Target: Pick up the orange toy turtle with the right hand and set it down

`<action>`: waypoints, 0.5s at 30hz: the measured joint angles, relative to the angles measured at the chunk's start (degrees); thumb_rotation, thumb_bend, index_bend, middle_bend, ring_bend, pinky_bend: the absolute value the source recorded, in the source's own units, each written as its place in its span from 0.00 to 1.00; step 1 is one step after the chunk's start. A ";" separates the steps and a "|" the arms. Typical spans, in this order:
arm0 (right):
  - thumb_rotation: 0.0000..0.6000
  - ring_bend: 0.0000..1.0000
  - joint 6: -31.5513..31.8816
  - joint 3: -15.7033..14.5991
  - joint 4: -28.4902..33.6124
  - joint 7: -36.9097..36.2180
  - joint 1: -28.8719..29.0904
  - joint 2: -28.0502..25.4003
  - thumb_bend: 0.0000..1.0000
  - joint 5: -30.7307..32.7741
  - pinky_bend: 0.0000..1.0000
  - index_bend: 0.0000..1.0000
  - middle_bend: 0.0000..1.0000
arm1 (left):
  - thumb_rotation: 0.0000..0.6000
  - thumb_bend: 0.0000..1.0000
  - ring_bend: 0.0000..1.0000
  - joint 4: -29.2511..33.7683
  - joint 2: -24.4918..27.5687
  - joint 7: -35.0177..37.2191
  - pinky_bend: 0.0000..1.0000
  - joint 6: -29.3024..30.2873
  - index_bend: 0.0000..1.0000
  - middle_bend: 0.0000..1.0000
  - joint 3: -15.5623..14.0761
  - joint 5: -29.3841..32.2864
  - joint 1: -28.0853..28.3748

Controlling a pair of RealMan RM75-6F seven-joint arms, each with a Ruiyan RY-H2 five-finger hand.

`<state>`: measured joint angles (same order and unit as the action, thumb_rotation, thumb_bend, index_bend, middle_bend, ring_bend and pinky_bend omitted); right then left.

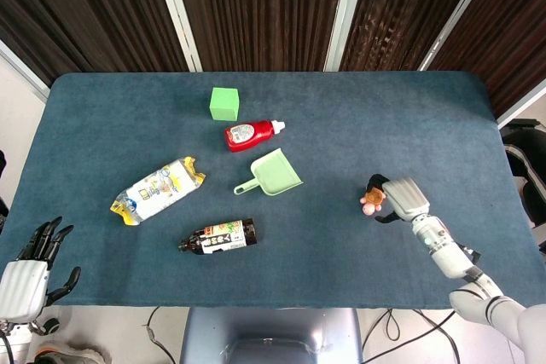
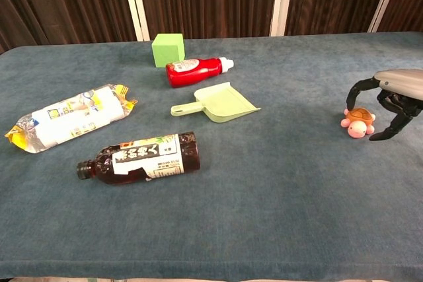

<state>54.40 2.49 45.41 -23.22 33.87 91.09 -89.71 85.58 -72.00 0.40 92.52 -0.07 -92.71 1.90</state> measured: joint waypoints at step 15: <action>1.00 0.91 0.53 -1.21 -7.87 -2.88 0.38 4.34 0.88 0.60 0.89 0.77 0.60 | 1.00 0.35 0.07 -0.03 0.16 0.54 0.33 -0.28 0.15 0.05 -0.06 0.06 -0.09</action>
<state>54.94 1.29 37.54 -26.10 34.25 95.43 -89.11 85.55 -71.84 0.94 92.24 -0.13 -92.65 1.81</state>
